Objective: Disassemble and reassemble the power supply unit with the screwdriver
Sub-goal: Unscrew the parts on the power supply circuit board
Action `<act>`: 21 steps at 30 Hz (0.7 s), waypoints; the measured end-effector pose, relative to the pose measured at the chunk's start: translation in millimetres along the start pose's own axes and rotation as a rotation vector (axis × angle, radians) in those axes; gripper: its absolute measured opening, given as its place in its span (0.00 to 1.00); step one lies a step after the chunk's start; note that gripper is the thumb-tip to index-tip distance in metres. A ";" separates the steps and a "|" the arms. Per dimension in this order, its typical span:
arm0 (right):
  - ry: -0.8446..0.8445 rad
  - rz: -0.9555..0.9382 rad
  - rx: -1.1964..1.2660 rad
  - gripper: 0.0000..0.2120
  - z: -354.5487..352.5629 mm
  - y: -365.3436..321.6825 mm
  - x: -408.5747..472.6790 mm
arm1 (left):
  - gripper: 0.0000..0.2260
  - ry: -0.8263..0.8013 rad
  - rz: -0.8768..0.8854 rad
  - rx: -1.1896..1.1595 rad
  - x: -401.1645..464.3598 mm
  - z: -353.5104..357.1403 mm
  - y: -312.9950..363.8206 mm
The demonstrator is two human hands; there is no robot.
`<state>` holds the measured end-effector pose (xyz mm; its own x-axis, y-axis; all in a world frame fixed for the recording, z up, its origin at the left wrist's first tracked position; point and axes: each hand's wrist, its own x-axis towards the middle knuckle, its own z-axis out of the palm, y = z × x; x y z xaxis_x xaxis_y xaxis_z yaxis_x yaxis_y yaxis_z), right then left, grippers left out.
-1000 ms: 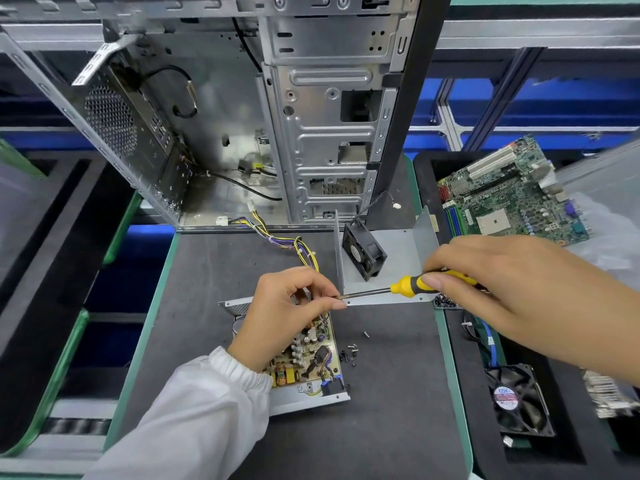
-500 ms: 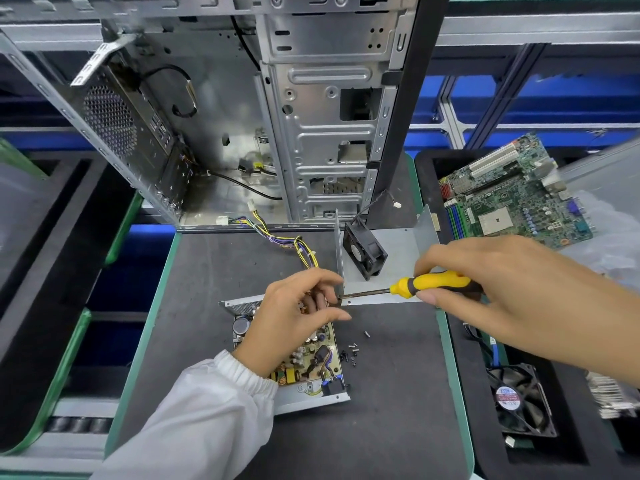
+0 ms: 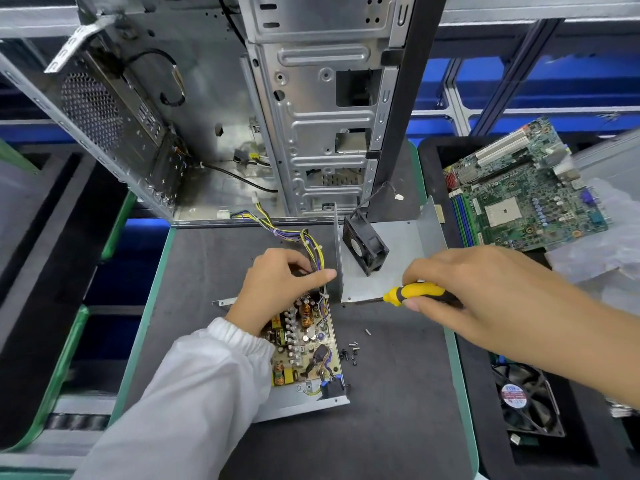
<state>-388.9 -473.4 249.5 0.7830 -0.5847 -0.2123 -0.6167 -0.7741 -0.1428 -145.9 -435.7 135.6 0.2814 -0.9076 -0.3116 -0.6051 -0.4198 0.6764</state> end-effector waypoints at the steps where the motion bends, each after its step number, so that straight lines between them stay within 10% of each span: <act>1: -0.004 -0.002 0.008 0.21 2.3 0.9 -1.1 | 0.15 -0.030 0.013 -0.058 -1.5 -1.2 -0.5; 12: 0.027 0.015 0.024 0.21 8.1 13.2 -19.2 | 0.07 -0.162 0.222 -0.023 -3.5 3.4 6.6; 21: 0.022 0.010 0.029 0.20 7.1 17.3 -26.9 | 0.19 0.151 0.406 0.042 -28.1 20.6 4.3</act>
<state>-421.2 -469.4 245.9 0.7782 -0.5978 -0.1927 -0.6264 -0.7609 -0.1692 -171.7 -412.0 133.5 0.1182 -0.9900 0.0769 -0.7181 -0.0317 0.6952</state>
